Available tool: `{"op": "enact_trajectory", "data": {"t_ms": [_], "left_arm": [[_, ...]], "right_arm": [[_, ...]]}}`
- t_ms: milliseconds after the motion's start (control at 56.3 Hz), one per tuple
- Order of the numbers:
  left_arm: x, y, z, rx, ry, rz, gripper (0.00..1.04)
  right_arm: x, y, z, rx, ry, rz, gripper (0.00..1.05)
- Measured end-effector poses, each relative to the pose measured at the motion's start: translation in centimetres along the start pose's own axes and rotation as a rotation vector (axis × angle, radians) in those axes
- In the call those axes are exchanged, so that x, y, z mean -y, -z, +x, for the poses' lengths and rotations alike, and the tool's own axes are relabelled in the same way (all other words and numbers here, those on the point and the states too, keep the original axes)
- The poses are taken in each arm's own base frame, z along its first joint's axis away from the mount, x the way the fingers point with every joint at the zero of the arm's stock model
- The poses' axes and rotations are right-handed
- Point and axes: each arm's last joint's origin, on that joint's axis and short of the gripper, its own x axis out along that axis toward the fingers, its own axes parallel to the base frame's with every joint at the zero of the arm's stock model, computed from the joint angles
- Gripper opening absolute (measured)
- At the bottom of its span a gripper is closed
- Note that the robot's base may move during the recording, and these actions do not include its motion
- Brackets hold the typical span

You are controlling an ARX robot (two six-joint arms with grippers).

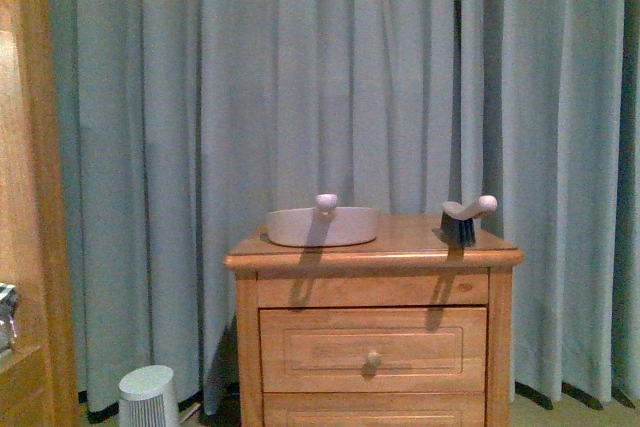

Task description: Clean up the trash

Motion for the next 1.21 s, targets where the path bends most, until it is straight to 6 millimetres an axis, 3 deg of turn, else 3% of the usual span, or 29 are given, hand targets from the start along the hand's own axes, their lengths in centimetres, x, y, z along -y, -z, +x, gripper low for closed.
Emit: {"op": "enact_trajectory", "data": {"t_ms": [1208], "left_arm": [[0.00, 0.00, 0.00, 0.000, 0.000, 0.000, 0.97]], "right_arm": [[0.00, 0.00, 0.00, 0.000, 0.000, 0.000, 0.97]]}}
